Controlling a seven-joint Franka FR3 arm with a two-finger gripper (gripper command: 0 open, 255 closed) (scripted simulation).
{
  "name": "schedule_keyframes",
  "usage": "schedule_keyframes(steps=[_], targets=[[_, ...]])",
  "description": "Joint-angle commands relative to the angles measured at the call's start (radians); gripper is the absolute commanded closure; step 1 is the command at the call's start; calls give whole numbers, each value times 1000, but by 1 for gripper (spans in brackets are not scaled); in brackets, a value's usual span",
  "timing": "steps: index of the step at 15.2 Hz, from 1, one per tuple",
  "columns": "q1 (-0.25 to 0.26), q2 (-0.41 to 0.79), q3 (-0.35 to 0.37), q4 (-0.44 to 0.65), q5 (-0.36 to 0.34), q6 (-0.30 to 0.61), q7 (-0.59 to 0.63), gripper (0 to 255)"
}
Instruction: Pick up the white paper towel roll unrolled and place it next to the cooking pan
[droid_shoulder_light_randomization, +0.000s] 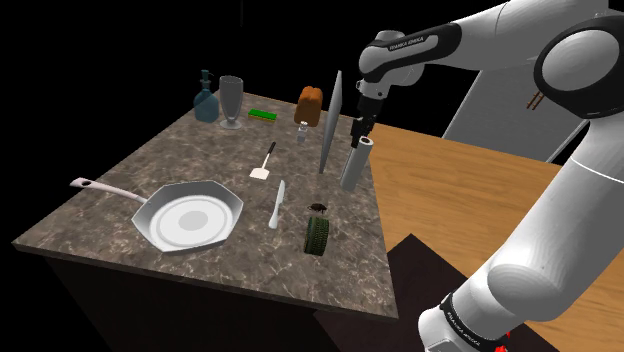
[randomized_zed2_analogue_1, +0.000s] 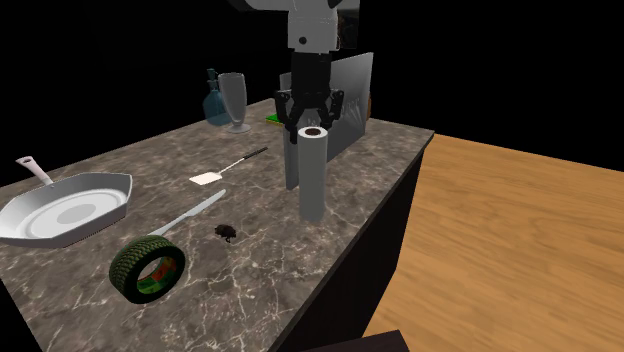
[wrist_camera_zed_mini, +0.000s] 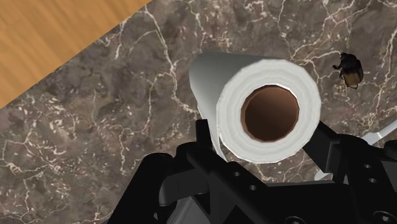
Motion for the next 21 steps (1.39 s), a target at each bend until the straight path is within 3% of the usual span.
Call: schedule_keyframes(steps=[1, 21], targets=[[0, 0, 0, -1, 0, -1, 0, 255], [1, -50, -1, 195, -14, -245, 16, 255]])
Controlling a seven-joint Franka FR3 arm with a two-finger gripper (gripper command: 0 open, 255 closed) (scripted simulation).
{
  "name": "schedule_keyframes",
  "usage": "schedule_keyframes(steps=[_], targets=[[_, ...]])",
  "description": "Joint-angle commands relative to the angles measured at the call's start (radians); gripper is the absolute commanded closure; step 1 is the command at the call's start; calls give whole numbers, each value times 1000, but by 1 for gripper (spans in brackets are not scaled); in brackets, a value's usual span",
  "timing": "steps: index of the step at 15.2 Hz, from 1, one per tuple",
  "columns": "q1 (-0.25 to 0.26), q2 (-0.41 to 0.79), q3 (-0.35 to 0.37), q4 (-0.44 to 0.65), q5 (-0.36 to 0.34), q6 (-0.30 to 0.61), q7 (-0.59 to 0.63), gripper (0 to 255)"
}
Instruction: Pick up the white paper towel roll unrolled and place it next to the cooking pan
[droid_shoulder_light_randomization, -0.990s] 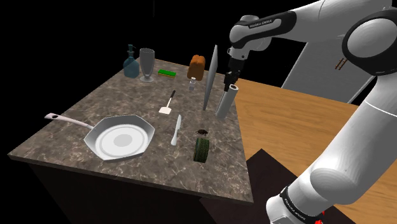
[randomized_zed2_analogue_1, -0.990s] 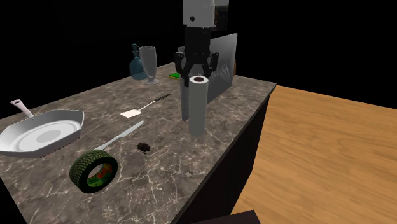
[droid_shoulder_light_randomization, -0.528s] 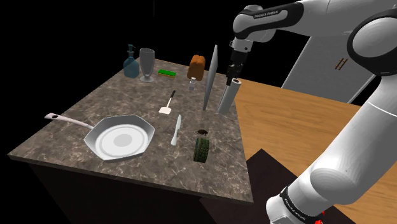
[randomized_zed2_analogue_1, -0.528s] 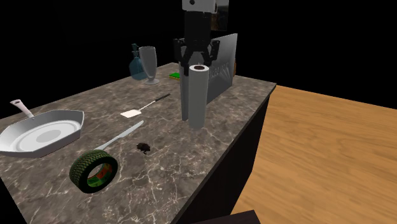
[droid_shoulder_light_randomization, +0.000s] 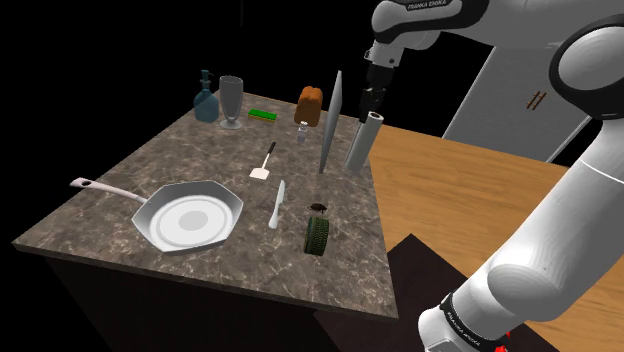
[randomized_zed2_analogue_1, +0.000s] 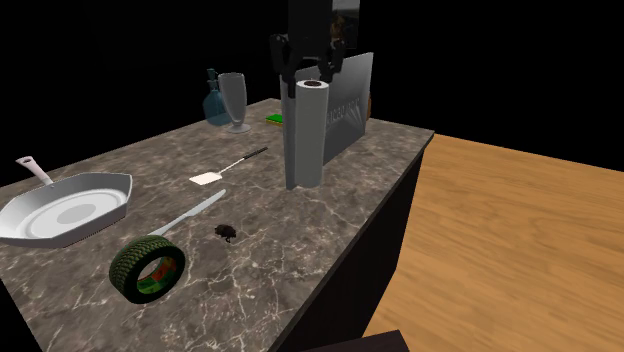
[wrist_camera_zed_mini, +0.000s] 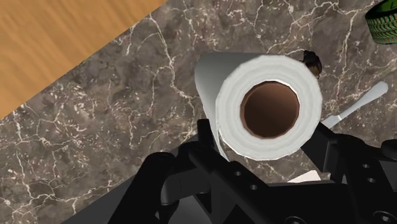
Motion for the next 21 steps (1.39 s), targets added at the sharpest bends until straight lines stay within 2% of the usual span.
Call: schedule_keyframes(steps=[1, 21], targets=[[-1, -2, -1, 27, -1, -29, -1, 255], [-9, 43, -6, 355, 8, -313, 1, 255]])
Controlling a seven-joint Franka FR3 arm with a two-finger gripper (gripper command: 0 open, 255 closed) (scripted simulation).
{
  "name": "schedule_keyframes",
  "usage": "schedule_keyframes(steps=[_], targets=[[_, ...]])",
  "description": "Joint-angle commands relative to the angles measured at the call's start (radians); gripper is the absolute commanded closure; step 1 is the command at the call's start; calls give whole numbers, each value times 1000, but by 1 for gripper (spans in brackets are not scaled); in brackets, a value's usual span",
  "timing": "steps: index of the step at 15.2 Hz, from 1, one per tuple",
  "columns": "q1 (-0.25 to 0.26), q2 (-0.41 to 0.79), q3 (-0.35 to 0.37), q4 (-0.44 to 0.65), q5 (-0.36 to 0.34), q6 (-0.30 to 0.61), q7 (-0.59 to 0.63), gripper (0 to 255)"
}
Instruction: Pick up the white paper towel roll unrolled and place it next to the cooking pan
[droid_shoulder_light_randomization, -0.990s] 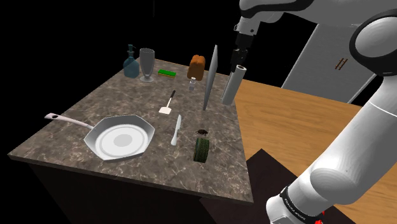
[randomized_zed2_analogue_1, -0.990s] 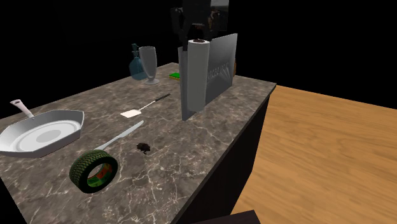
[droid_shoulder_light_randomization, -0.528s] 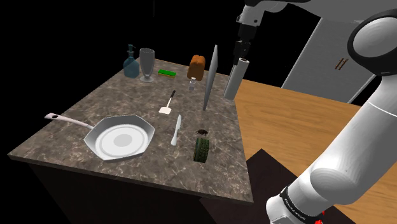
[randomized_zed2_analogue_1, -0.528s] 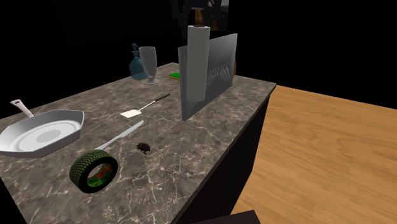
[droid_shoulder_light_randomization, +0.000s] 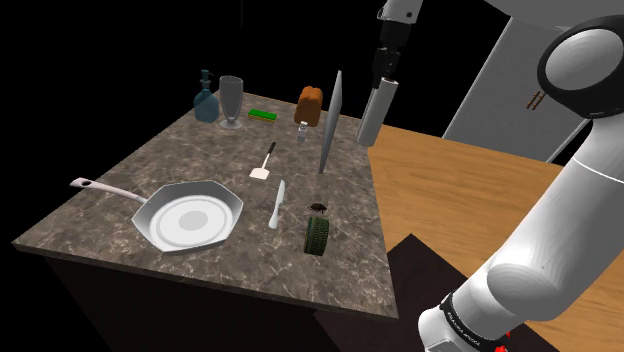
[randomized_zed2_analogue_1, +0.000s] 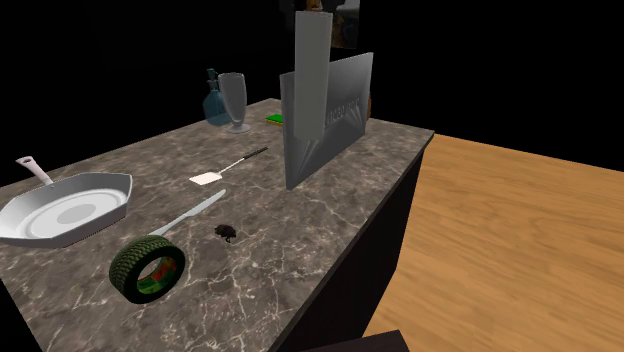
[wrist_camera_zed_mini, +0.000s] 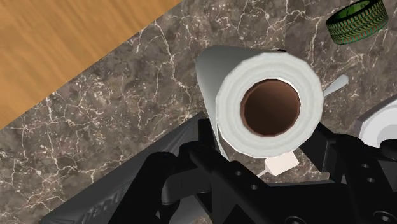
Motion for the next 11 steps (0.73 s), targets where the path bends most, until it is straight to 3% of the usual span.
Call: schedule_keyframes(steps=[1, 11], targets=[[-1, 12, -1, 45, 3, -34, 0, 255], [-18, 95, -7, 300, 23, -208, -5, 255]])
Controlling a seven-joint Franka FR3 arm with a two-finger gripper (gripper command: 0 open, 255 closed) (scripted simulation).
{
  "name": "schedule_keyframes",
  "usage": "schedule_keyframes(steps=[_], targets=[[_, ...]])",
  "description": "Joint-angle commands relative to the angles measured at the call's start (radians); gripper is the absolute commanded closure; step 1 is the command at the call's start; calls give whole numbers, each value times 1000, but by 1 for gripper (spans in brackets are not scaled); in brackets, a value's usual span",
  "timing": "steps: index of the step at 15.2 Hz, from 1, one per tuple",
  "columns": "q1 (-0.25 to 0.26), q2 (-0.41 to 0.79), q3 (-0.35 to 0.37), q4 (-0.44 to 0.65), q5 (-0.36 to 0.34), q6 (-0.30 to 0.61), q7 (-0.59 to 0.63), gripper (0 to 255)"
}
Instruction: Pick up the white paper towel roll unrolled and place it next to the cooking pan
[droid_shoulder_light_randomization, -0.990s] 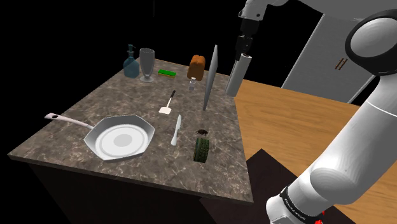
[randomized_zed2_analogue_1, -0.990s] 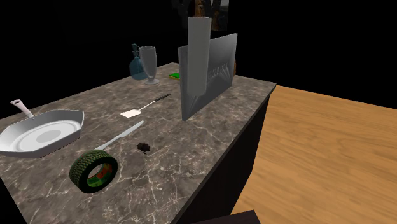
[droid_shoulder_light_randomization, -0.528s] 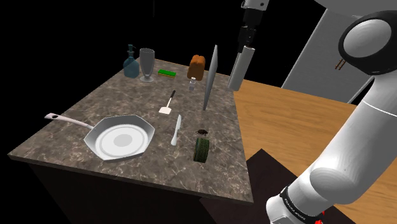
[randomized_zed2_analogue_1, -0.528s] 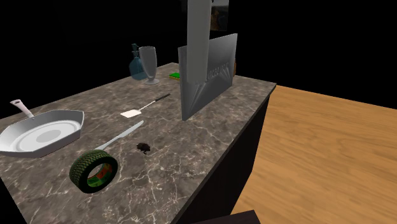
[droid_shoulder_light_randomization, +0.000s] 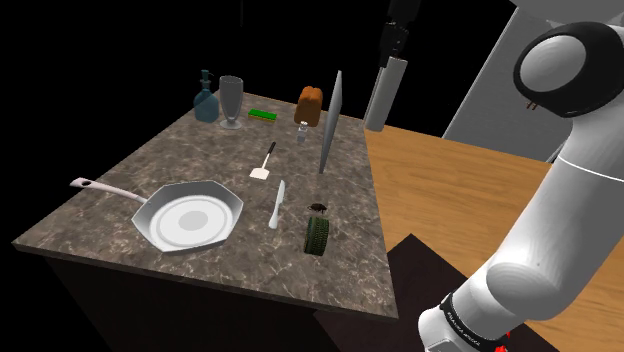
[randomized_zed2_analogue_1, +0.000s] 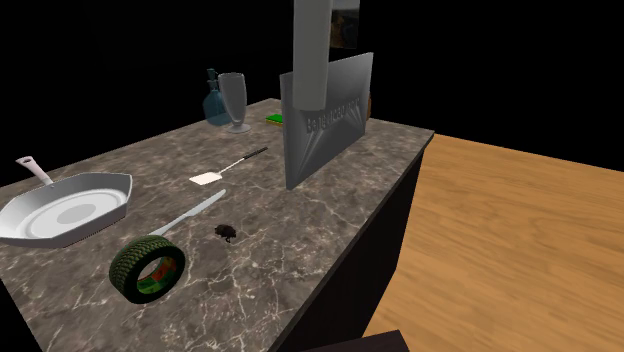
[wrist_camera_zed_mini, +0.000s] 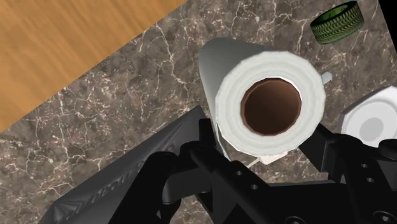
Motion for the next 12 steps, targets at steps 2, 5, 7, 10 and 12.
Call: schedule_keyframes(steps=[2, 5, 7, 10, 12], targets=[[-9, 39, -2, 97, 10, -60, -2, 255], [28, -9, 15, 43, 1, -50, 46, 255], [62, -57, 35, -23, -7, -30, 96, 255], [108, -117, 69, -101, -13, -7, 172, 255], [136, -149, 92, -142, -14, 5, 222, 255]])
